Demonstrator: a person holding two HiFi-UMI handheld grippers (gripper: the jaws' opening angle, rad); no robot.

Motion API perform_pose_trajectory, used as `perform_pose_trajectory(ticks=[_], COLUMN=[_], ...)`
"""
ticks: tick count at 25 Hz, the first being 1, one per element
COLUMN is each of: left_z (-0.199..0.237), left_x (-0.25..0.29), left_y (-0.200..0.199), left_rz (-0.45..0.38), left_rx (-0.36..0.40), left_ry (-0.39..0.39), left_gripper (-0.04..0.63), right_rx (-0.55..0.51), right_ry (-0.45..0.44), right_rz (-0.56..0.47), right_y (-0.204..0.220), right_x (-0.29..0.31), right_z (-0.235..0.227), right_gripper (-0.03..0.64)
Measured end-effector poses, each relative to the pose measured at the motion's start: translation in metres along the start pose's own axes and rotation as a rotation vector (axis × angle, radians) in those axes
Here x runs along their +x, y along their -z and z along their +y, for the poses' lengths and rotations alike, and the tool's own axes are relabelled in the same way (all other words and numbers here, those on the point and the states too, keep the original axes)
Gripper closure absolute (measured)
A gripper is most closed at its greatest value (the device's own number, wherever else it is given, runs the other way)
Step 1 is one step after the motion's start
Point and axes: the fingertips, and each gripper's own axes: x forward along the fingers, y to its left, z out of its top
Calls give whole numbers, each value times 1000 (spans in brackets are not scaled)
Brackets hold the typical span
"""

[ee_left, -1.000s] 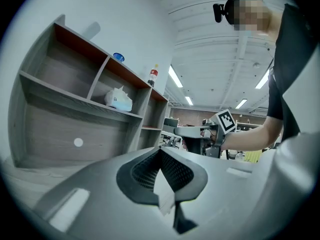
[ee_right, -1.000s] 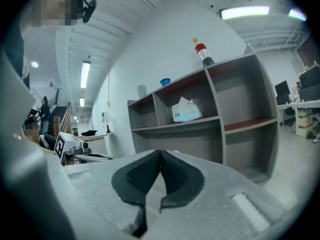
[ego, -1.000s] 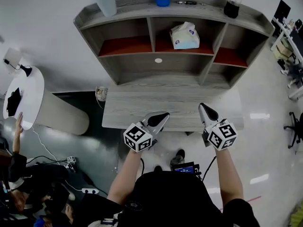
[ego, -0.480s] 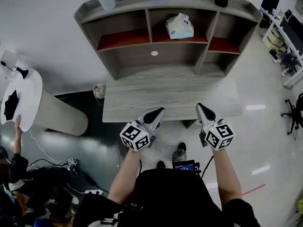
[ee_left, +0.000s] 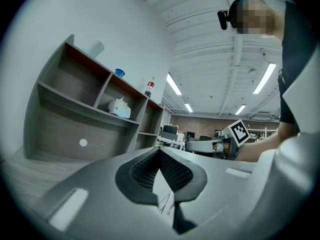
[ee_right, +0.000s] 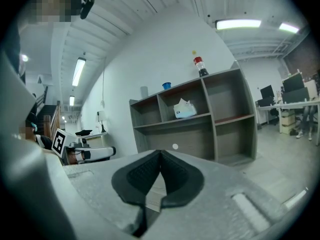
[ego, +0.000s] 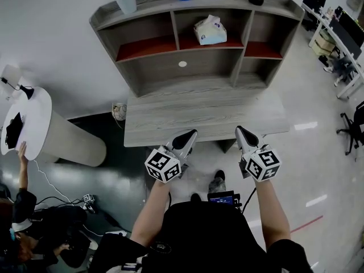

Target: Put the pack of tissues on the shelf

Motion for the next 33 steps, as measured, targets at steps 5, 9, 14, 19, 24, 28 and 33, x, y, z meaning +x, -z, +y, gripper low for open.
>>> perform_pose_trajectory(ticks=[5,9,14,19,24,28,33], left_z=[-4,-5,-7,-7,-8,-8,-10], left_x=[-4,-8,-13,-16,-15,-15,-13], left_y=[2,2,2,2,2,4,5], left_rz=[14,17,17,13,18,21,23], left_rx=[9,13,12,4,8,10,9], left_ry=[-4,-10,-14,-17,-11,-8,-3], left_gripper=[604,604,604,604,604,604,604], right_rx=[4,3,-1,-7,-11,-16,-25], right_ry=[10,14,14,16,25,26,24], right_rz=[-3,0,2,4,3,7,7], right_y=[2,3,4,5,3,4,2], right_x=[-6,-10,-13,-15,-15,-14,-14], right_z=[3,7,13,16,16,18,18], right_gripper=[620,620,620,620,620,620,620])
